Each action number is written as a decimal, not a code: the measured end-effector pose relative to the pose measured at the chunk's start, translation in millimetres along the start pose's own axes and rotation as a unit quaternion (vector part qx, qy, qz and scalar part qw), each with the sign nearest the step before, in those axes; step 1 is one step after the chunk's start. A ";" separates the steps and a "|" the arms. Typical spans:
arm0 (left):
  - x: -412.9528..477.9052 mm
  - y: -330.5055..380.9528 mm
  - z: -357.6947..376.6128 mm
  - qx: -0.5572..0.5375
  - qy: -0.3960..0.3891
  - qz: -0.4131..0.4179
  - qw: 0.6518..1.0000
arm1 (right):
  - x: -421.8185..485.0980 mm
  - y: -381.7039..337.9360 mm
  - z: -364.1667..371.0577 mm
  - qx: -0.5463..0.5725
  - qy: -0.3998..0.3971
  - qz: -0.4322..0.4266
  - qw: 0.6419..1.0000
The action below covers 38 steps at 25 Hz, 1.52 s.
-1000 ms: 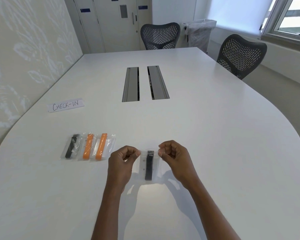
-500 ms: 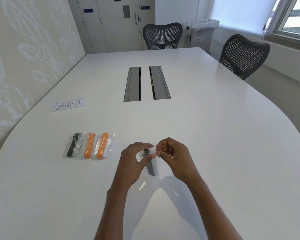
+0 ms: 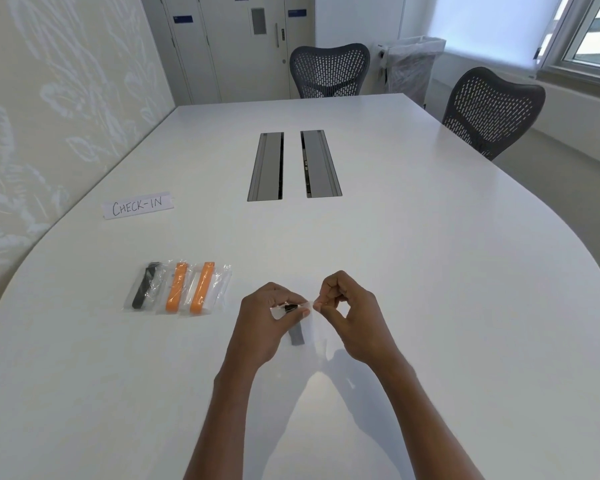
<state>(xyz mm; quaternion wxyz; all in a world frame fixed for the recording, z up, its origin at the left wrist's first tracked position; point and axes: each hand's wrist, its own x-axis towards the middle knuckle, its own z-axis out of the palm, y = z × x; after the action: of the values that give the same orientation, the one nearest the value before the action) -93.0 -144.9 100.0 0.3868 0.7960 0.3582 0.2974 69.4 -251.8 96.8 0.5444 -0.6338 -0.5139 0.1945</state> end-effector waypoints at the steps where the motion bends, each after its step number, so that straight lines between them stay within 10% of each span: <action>1: 0.2 0.8 0.7 0.003 0.002 0.000 1.000 | 0.0 0.7 1.2 -0.004 0.003 -0.006 1.000; 16: -13.1 14.8 19.6 0.023 0.042 -0.013 0.999 | -3.9 11.1 -9.7 -0.055 -0.044 -0.074 0.995; 26: -12.6 0.8 0.2 0.013 0.053 0.034 0.998 | -3.0 27.3 20.2 -0.032 -0.156 0.028 0.987; 38: -21.4 -96.6 -66.7 0.013 0.221 -0.086 0.971 | 62.2 11.7 135.9 0.140 0.007 0.222 0.965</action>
<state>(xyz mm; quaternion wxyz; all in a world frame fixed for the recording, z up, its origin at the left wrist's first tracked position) -188.1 -92.2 50.6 0.3118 0.6818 0.5057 0.4269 -10.3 -130.0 60.8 0.5745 -0.6504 -0.3246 0.3762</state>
